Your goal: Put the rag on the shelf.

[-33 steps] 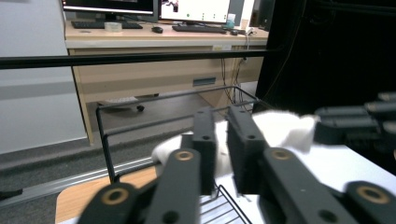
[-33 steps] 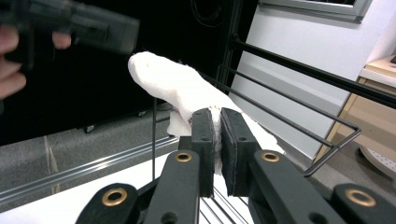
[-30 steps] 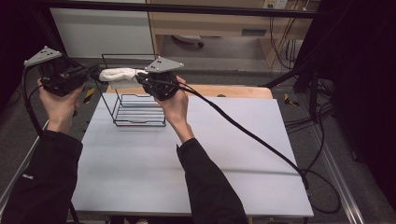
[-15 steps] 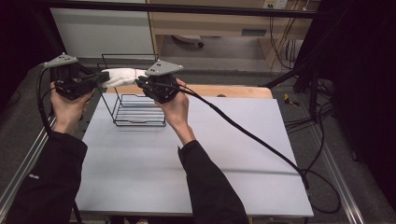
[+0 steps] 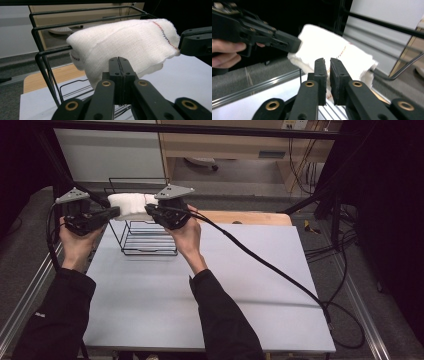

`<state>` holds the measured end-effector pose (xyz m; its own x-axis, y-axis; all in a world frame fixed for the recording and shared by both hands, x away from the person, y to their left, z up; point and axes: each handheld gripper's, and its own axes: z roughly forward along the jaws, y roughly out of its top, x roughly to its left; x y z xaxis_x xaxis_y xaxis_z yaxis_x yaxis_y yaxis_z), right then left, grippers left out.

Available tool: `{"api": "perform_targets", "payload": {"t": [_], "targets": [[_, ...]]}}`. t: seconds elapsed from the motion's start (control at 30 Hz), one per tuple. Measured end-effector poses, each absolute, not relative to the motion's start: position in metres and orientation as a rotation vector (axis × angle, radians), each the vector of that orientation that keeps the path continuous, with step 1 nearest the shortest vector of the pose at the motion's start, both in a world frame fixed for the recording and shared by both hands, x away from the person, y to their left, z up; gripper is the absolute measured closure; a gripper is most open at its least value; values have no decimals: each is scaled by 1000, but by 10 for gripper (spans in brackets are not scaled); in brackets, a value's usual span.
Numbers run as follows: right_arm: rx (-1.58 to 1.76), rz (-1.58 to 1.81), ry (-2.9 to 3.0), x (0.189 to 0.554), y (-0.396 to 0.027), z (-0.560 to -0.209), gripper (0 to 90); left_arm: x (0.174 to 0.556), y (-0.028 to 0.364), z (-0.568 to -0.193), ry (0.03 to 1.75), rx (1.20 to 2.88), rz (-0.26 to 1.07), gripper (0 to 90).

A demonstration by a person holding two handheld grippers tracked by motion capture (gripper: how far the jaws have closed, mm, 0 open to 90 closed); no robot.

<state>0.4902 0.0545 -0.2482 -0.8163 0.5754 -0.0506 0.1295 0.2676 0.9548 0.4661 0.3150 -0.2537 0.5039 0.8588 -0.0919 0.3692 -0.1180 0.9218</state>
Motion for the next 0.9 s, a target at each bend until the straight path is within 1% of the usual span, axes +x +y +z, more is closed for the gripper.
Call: {"api": "perform_targets", "payload": {"t": [0.1, 0.3, 0.53, 0.7, 0.8, 0.9], "targets": [[656, 1544, 2170, 494, 58, -255, 869, 469, 315, -260, 1057, 1707, 593, 891], [706, 1522, 2184, 503, 61, -262, 872, 475, 317, -271, 1085, 1683, 586, 891], [689, 1541, 2180, 503, 60, -260, 826, 470, 317, -269, 1068, 1682, 597, 879], [664, 1555, 2197, 494, 54, -253, 733, 460, 319, -267, 1050, 1689, 600, 812], [686, 1582, 2212, 489, 46, -251, 659, 452, 321, -268, 1052, 1700, 606, 723], [696, 1588, 2220, 483, 35, -253, 565, 444, 323, -272, 1044, 1719, 595, 601]]}}
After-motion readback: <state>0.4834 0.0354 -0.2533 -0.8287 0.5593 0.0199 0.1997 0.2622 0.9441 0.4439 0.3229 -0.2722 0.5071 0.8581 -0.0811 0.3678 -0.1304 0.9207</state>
